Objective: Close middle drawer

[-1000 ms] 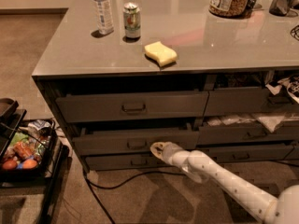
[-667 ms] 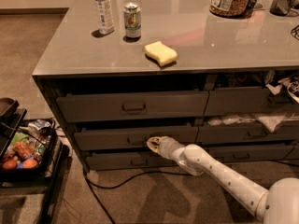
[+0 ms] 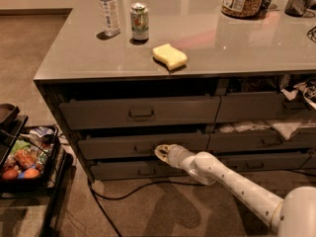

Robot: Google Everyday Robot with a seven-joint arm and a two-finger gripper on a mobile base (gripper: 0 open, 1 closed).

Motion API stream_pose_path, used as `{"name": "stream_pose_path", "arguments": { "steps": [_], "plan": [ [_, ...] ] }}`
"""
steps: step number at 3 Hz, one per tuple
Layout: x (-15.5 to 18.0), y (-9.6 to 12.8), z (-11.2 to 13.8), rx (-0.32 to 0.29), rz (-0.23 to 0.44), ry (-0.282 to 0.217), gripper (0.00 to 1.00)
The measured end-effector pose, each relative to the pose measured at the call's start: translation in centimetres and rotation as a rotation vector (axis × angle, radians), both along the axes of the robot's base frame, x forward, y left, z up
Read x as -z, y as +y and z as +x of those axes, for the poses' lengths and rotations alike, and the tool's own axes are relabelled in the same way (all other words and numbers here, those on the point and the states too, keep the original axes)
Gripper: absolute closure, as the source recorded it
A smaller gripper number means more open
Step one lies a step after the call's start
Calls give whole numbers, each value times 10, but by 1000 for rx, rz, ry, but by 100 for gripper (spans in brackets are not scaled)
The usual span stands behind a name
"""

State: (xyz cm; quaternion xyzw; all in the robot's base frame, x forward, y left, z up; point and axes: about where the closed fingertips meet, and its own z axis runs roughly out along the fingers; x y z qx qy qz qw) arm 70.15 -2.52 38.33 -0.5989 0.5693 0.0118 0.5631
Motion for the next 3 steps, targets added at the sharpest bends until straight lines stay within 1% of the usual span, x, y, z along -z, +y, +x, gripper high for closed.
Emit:
{"name": "stream_pose_path", "arguments": {
  "steps": [1, 2, 3],
  "plan": [
    [-10, -5, -33, -36, 70, 83, 100],
    [-43, -12, -89, -67, 154, 136, 100],
    [-74, -30, -150, -31, 209, 146, 100]
  ]
}}
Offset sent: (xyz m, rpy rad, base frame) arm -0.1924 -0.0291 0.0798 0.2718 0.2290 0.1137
